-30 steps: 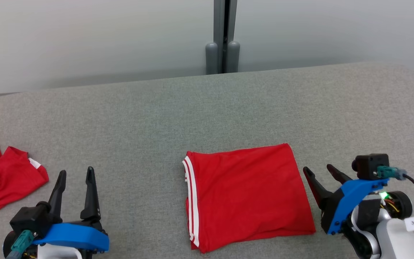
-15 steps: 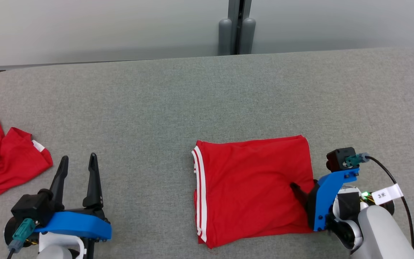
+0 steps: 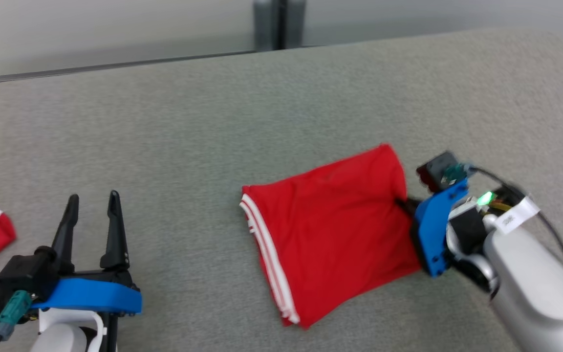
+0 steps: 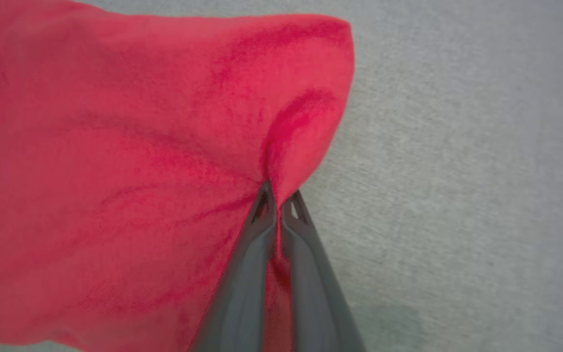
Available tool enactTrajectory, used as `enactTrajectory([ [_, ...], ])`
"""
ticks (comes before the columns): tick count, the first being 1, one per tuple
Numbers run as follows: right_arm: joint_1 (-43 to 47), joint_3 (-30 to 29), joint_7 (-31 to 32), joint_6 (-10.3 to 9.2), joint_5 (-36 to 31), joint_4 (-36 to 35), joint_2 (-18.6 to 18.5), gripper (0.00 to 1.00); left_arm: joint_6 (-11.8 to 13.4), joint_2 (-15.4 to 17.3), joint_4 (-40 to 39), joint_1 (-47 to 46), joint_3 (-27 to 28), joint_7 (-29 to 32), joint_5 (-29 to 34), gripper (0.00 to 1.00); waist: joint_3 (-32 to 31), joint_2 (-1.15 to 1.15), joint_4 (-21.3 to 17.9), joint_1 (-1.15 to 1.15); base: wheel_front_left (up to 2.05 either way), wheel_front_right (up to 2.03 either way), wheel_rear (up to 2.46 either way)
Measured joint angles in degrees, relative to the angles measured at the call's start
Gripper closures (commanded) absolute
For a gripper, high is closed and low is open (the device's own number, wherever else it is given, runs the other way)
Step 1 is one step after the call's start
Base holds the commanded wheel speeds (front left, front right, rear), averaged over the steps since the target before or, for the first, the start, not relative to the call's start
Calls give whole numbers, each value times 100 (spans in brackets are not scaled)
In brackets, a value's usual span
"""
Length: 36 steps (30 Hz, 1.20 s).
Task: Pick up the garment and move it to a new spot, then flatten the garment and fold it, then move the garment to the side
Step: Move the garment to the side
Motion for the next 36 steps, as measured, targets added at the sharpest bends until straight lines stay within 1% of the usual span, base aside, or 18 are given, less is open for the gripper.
enactTrajectory([
  [4,-686,521,-120,-1,149,-243,-827,100,42,100,-180,-74,73,-3,33,0,242,0,-333,0,0,0,0],
  [9,-1302,737,-339,-2,331,-199,-1715,100,60,205,-383,-202,90,31,89,0,592,0,-725,0,0,0,0],
  [12,-1543,769,-581,-2,335,-18,-2161,100,67,299,-538,-315,79,91,160,0,819,0,-912,0,0,0,0],
  [15,-1766,770,-965,-2,256,210,-2472,100,94,397,-686,-389,103,166,197,0,1041,0,-1064,0,0,0,0],
  [19,-1963,580,-1512,-2,107,650,-2648,100,115,512,-883,-443,79,247,294,0,1262,0,-1166,0,0,0,0],
  [22,-2031,258,-1757,-2,71,1012,-2679,100,109,566,-1002,-496,-13,346,348,0,1407,0,-1161,0,0,0,0],
  [29,-2061,-617,-2192,-2,-42,1672,-2506,100,127,697,-1163,-567,-1,435,404,0,1563,0,-1005,0,0,0,0],
  [32,-2023,-833,-2248,-2,-148,1845,-2407,100,157,715,-1170,-565,29,433,398,0,1548,0,-917,0,0,0,0],
  [34,-1995,-1111,-2238,-1,-176,2014,-2321,100,162,701,-1160,-564,16,425,380,0,1517,0,-866,0,0,0,0],
  [35,-1969,-1192,-2241,-2,-213,2069,-2303,55,166,693,-1155,-563,18,408,375,0,1491,0,-838,0,0,0,0],
  [36,-1941,-1256,-2248,-1,-275,2138,-2304,0,167,678,-1145,-563,5,392,370,0,1460,0,-807,0,0,0,0],
])
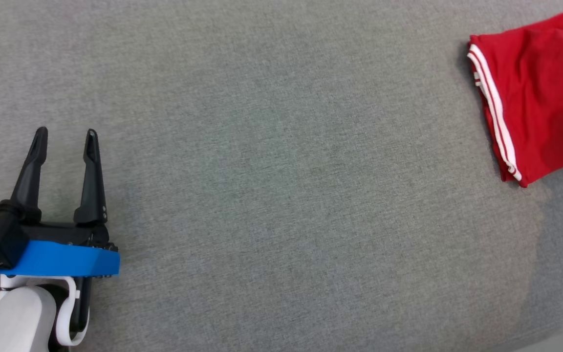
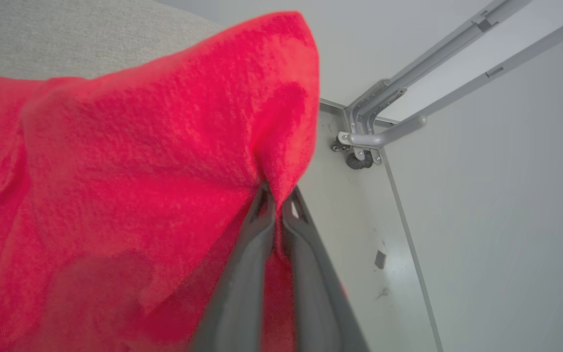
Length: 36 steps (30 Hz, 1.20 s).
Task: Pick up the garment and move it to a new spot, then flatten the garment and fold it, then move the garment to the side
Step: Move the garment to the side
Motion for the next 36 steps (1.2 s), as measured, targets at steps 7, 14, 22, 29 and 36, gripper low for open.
enactTrajectory([
  [7,248,-265,-200,-2,-310,209,92,0,-1,-207,313,87,-69,-151,-88,0,-500,0,253,0,0,0,0],
  [14,810,-7,-876,-3,-182,-531,349,0,-59,-528,820,423,-130,-330,-237,0,-1442,0,602,-2,0,0,0],
  [22,2630,-205,-1271,-3,297,-2220,1189,0,-87,-787,1134,948,-120,-417,-309,0,-2363,0,890,-3,0,0,0],
  [29,4076,-582,-1383,-4,328,-3388,1929,0,-108,-937,1235,1299,-80,-431,-312,0,-2626,0,1146,-2,0,0,0],
  [36,4751,-910,-1360,-4,99,-3794,2561,0,-191,-1007,1407,1404,-41,-438,-304,0,-2759,0,1329,-1,0,0,0],
])
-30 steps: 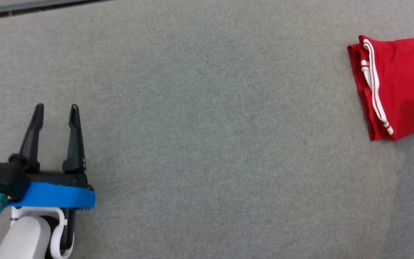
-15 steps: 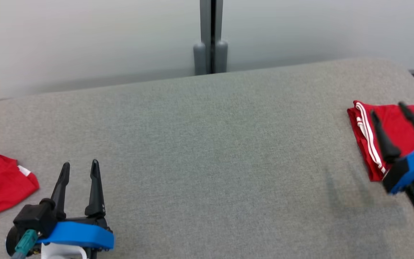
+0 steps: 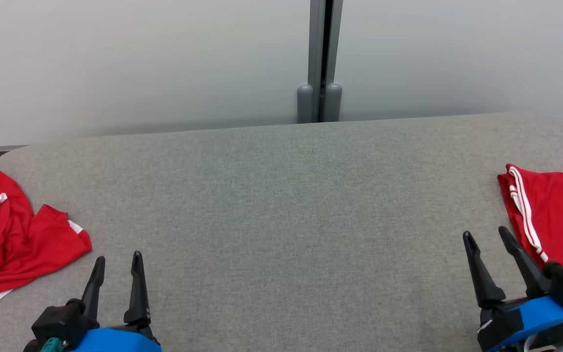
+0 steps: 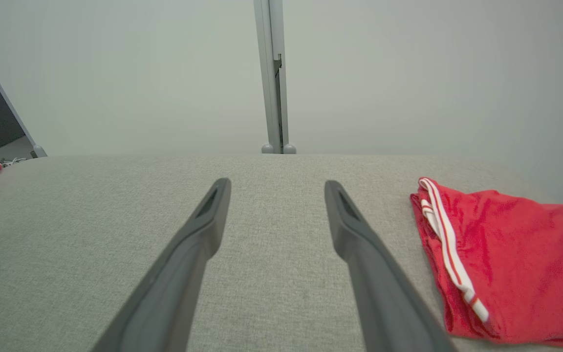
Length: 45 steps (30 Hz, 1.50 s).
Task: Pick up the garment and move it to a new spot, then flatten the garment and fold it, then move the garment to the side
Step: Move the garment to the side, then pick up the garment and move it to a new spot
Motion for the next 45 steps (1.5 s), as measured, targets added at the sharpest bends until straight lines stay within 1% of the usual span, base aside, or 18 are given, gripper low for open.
enactTrajectory([
  [6,153,-109,145,0,-220,-229,363,0,-57,-69,60,6,73,0,46,0,-72,0,47,0,0,0,0],
  [11,186,-141,100,0,-187,-96,260,0,-119,-90,100,6,122,0,70,0,-57,0,81,0,0,0,0],
  [16,183,-123,67,0,-171,-22,249,0,-182,-109,168,-7,159,0,107,0,-64,0,145,0,0,0,0],
  [22,188,-100,-7,0,-138,45,233,0,-238,-144,238,-21,215,-1,159,0,-99,0,358,1,0,0,0],
  [27,199,-149,-52,0,-159,130,241,0,-315,-183,241,-97,222,0,229,0,-116,0,769,1,0,0,0],
  [37,179,-314,-143,0,-492,193,258,0,-323,-222,256,-64,467,-1,299,0,-80,0,1923,1,0,0,0],
  [45,168,-203,-89,0,-509,201,240,0,-369,-314,210,32,604,-1,363,0,54,0,2659,1,0,0,0],
])
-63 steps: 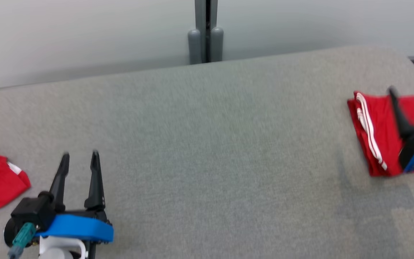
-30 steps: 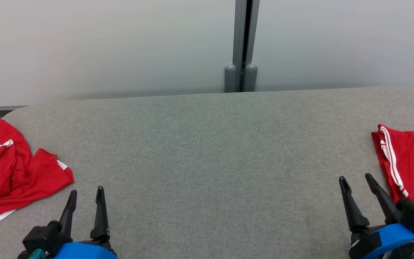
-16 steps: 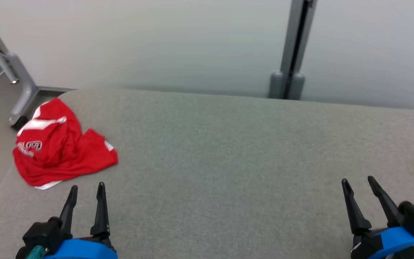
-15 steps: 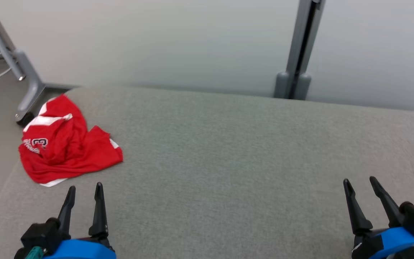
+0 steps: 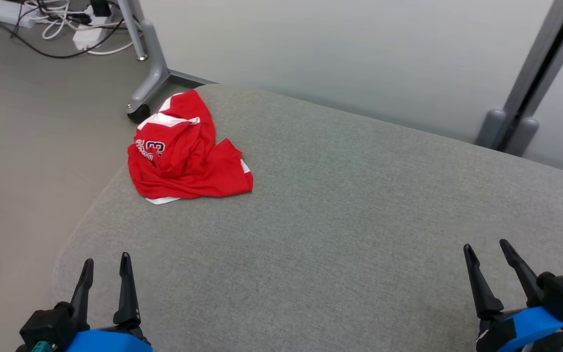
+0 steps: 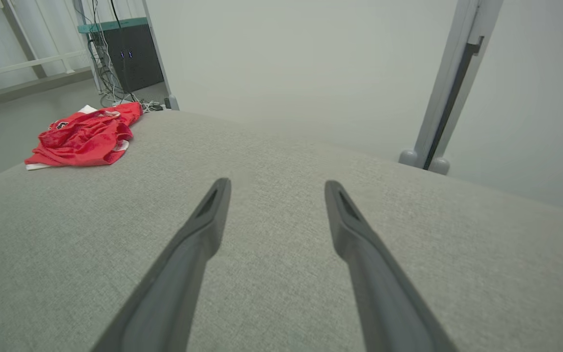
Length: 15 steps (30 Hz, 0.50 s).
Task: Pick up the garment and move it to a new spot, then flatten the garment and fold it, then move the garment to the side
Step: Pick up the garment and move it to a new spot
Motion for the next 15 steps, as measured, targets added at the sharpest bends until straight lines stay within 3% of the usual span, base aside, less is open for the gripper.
enactTrajectory([
  [7,-3,37,44,0,15,-45,15,0,-47,-108,-9,47,105,0,60,0,119,0,285,0,0,0,0],
  [15,-69,73,99,0,13,-143,10,0,-83,-175,-183,-80,312,5,-29,0,287,0,221,0,0,0,0],
])
